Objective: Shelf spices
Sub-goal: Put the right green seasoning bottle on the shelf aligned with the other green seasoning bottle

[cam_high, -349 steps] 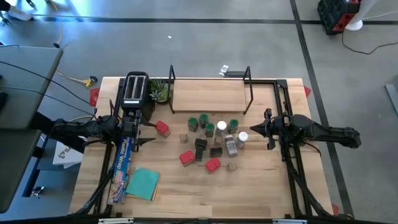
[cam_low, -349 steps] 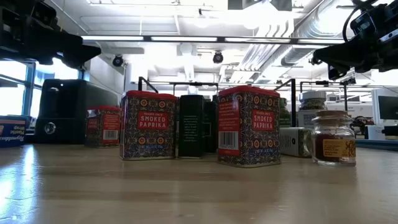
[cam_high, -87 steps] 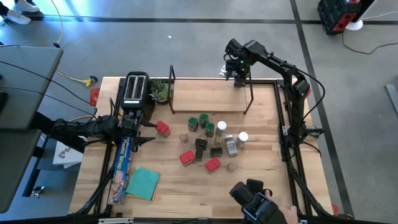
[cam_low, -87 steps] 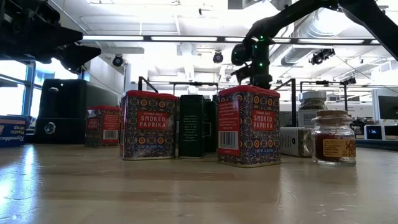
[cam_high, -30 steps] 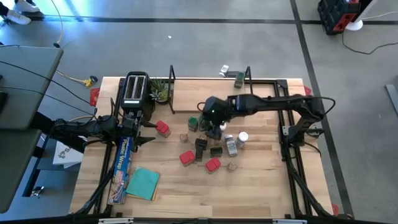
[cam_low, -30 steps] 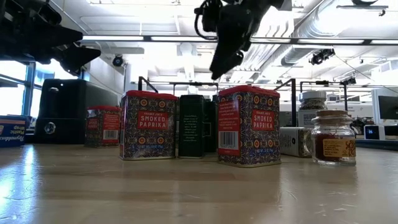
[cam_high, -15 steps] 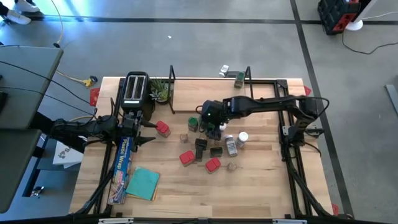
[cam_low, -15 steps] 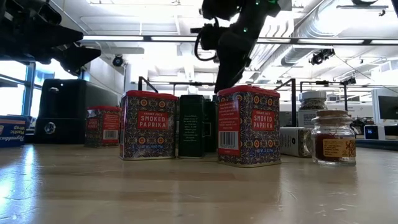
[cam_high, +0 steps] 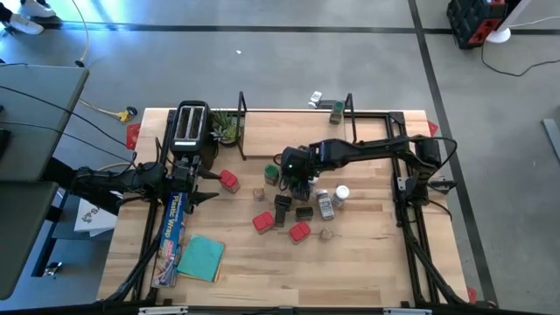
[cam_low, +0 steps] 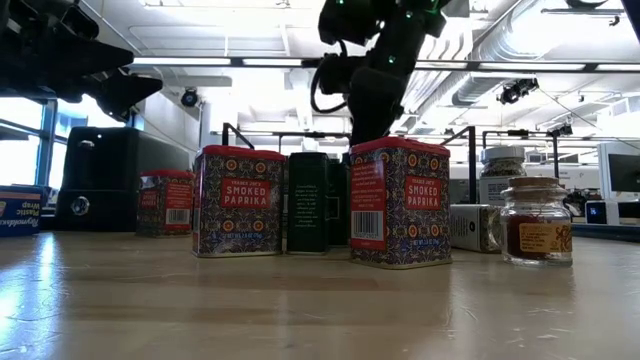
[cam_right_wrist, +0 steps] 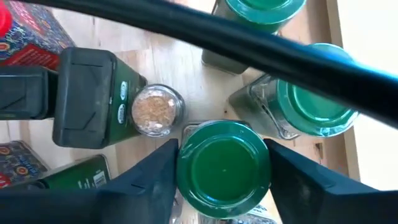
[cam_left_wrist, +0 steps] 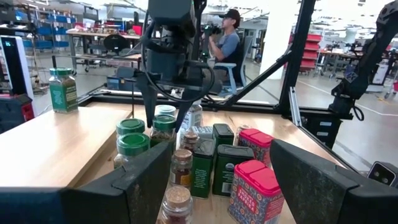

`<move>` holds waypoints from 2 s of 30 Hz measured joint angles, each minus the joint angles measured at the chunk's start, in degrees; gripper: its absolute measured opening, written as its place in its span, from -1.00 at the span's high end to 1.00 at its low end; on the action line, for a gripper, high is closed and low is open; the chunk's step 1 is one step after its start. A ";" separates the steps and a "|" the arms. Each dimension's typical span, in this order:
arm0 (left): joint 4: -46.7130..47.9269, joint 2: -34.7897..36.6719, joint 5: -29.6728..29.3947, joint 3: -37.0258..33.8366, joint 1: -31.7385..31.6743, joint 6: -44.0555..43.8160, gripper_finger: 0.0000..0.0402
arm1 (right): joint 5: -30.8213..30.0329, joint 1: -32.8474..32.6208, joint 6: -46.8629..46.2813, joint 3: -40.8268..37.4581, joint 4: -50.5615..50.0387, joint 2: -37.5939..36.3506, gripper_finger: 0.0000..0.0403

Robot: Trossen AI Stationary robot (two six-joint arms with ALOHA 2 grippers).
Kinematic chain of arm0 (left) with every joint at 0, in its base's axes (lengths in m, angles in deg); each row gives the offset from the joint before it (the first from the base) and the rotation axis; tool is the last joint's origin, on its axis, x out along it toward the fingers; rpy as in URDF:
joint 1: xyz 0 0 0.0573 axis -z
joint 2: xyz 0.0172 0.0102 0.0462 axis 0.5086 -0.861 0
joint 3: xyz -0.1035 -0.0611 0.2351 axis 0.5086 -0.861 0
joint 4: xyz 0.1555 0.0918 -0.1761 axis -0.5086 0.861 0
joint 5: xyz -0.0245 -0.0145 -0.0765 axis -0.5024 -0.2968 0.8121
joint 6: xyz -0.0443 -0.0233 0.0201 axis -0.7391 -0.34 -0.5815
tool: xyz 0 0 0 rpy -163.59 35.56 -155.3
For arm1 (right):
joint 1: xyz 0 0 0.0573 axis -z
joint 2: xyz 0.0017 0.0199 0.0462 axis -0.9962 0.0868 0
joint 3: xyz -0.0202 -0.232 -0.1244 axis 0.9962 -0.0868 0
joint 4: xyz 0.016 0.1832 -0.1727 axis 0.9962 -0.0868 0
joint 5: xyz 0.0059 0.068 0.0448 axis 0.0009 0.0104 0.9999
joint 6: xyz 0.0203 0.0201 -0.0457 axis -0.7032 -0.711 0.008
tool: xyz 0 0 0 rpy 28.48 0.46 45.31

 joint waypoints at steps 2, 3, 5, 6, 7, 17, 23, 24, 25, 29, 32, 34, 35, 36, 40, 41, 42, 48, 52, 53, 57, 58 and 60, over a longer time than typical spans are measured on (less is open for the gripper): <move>0.02 0.00 0.02 0.00 -0.02 0.00 -0.34 | 0.45 0.00 -0.99 0.06 -0.48 -0.48 0.04; 0.02 0.00 -0.01 -0.02 0.00 0.00 -0.34 | 1.13 0.00 -1.15 0.48 -1.47 -0.94 0.04; 0.00 0.00 0.00 -0.01 -0.01 0.00 -0.34 | 1.90 0.00 -1.14 2.48 -3.84 -1.73 0.04; 0.00 0.00 0.01 0.00 -0.02 -0.02 -0.34 | 1.86 0.01 -1.13 3.78 -5.23 -2.20 0.04; 0.00 0.00 0.02 0.00 -0.01 -0.02 -0.34 | 1.89 0.17 -0.84 5.44 -6.94 -2.44 0.04; -0.04 0.00 0.02 -0.02 -0.02 -0.52 -0.34 | -1.69 8.43 9.17 25.31 -23.01 -2.95 0.04; 0.00 -0.02 0.04 -0.02 -0.02 -1.01 -0.34 | -1.00 20.46 16.46 27.45 -24.95 -2.86 0.04; 0.00 0.00 0.02 0.00 0.00 -1.01 -0.34 | -0.51 22.29 17.90 27.45 -25.29 -2.41 0.04; -0.05 0.00 0.00 0.00 -0.01 -1.01 -0.34 | -0.03 24.03 19.25 27.44 -25.21 -2.02 0.04; -0.03 -0.01 0.00 -0.02 -0.01 -0.94 -0.34 | 3.42 30.11 22.84 27.41 -21.51 0.41 0.04; -0.04 0.00 0.00 0.00 -0.02 -0.98 -0.34 | 6.20 33.38 24.58 27.41 -19.65 2.57 0.04; -0.02 -0.02 -0.01 -0.02 -0.02 -0.98 -0.34 | 6.67 34.76 25.87 27.39 -19.50 4.11 0.04; -0.02 0.00 0.00 -0.02 -0.01 -0.98 -0.34 | 6.63 35.29 26.27 27.34 -19.60 4.77 0.04; -0.01 0.00 -0.01 -0.01 -0.02 -0.98 -0.34 | 6.69 35.68 26.44 27.34 -19.71 5.36 0.04; 0.00 0.00 0.00 -0.02 -0.02 -1.00 -0.34 | 9.42 36.11 26.89 27.34 -21.18 6.51 0.04; 0.02 0.00 0.00 -0.01 -0.02 -1.01 -0.34 | 10.73 35.73 27.03 27.34 -22.04 6.51 0.04; 0.02 0.00 -0.01 -0.01 -0.02 -1.08 -0.34 | 11.51 35.19 27.36 27.34 -22.90 6.44 0.04; 0.09 -0.01 0.02 0.00 -0.02 -2.35 -0.34 | 11.72 31.00 28.71 27.34 -32.95 6.29 0.04; 0.36 -0.01 0.14 0.00 -0.02 -3.10 -0.34 | 9.14 29.58 27.64 27.34 -36.35 6.23 0.04; 0.38 -0.01 0.41 -0.01 -0.02 -3.11 -0.34 | 8.32 29.53 27.54 27.34 -37.54 6.22 0.04; 0.39 0.00 0.82 -0.01 -0.02 -3.13 -0.34 | 7.52 30.57 26.20 27.34 -39.78 5.88 0.04; 0.39 -0.02 0.82 0.00 -0.02 -3.13 -0.34 | 7.32 30.84 26.08 27.34 -40.06 5.65 0.04; 0.39 0.00 0.82 -0.02 -0.02 -3.10 -0.34 | 6.13 31.29 25.93 27.32 -39.16 4.95 0.04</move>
